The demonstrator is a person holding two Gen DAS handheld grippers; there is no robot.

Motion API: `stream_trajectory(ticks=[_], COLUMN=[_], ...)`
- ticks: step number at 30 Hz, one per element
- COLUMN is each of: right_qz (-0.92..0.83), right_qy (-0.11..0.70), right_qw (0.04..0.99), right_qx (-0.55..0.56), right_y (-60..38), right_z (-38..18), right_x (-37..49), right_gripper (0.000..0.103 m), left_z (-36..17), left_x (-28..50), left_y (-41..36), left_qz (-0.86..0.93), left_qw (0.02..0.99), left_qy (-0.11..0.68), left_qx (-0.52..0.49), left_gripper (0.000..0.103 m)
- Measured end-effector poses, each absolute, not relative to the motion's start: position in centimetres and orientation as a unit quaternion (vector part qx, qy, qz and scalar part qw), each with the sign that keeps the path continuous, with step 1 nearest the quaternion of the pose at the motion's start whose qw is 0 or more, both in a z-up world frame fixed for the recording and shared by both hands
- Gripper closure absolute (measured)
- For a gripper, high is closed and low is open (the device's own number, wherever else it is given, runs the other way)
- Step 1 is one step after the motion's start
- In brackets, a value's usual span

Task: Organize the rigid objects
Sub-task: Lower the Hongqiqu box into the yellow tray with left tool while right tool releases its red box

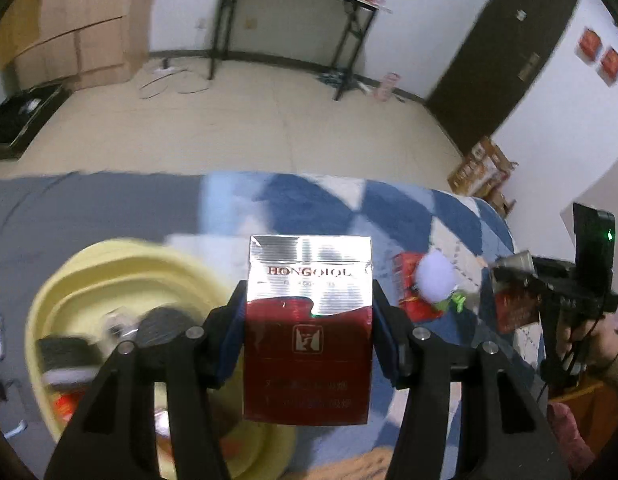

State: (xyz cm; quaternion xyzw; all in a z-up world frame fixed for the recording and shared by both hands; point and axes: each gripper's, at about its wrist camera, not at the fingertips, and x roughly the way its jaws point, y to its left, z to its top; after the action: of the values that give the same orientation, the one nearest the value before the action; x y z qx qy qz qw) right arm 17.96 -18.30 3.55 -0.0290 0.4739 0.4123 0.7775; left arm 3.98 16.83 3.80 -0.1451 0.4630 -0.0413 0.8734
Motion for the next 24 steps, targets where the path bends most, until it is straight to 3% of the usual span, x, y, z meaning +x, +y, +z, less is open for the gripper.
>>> stream_trajectory(ticks=[7,11,24], right_qz=[0.520,0.558,0.558], right_qy=[0.492,0.484,0.440], right_qw=[0.698,0.670,0.686], right_qx=[-0.026,-0.081,-0.155], right_y=[-5.9,1.4,10.3], right_z=[4.4,3.3,-2.6], right_x=[11.8,8.1,5.4], right_gripper=[0.079,0.079,0.080], left_z=[2.6,-0.1,-2.5], left_x=[-2.5,-4.6,-0.9], left_y=[24.4,25.2,27.6], left_qz=[0.067,0.069,0.057], left_qw=[0.874,0.865,0.856], left_qy=[0.472,0.488,0.502], left_qx=[-0.093,-0.095,-0.110], left_gripper=[0.046,0.046,0.046])
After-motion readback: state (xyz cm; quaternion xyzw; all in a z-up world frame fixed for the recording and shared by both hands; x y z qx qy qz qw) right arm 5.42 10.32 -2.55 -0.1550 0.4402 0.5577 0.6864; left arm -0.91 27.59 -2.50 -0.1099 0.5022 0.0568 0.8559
